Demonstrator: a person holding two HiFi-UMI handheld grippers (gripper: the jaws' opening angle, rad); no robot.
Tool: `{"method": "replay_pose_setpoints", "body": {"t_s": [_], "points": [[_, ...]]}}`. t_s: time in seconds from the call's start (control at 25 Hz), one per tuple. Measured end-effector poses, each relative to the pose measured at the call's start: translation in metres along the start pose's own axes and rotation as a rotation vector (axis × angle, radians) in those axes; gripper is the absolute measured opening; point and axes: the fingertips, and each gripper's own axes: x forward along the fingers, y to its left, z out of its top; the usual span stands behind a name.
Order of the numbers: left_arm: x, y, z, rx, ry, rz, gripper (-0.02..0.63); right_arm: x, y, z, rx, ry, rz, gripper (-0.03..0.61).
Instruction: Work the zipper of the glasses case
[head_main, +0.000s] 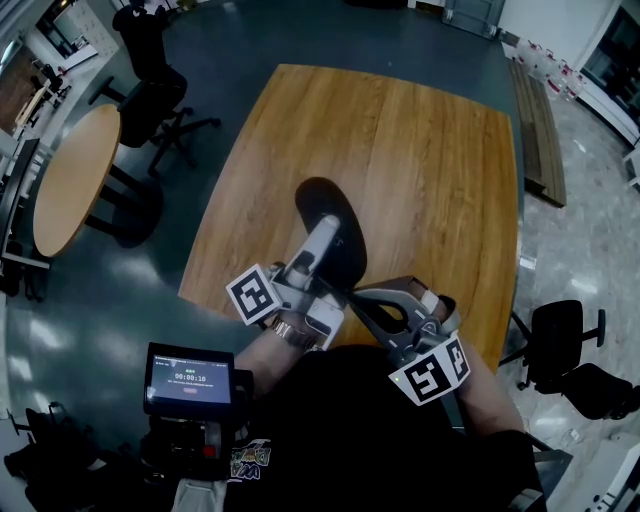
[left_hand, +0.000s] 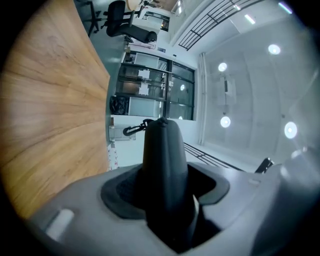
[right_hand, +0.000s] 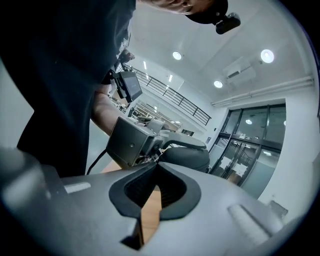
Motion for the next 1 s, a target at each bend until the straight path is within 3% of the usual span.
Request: {"method": "replay_pose_setpoints", "body": {"t_s": [0.12, 0.28, 0.44, 0.48, 0.76, 1.0], "points": [[0.000, 0.004, -0.004, 0.034, 0.019, 0.012, 0.258, -0.001, 0.000, -0.005, 0.053, 0.000, 0.005, 0.006], [-0.003, -0.002, -0.006, 0.044, 0.073, -0.048, 0.261, -0.016, -0.012, -0.012, 0.186, -0.045, -0.016, 0.006], [-0.011, -0.011, -0.015, 0.011, 0.209, -0.151, 0.262, -0.042, -0.036, -0.016, 0.537, -0.172, -0.073, 0.006], [-0.013, -0.015, -0.021, 0.008, 0.255, -0.183, 0.262, -0.048, -0.039, -0.012, 0.573, -0.207, -0.057, 0.006], [-0.022, -0.054, -0.052, -0.009, 0.451, -0.422, 0.348, -0.072, -0.044, 0.021, 0.682, -0.359, 0.144, 0.006], [-0.022, -0.076, -0.061, -0.087, 0.474, -0.545, 0.417, -0.082, -0.038, 0.049, 0.701, -0.424, 0.282, 0.006]]}}
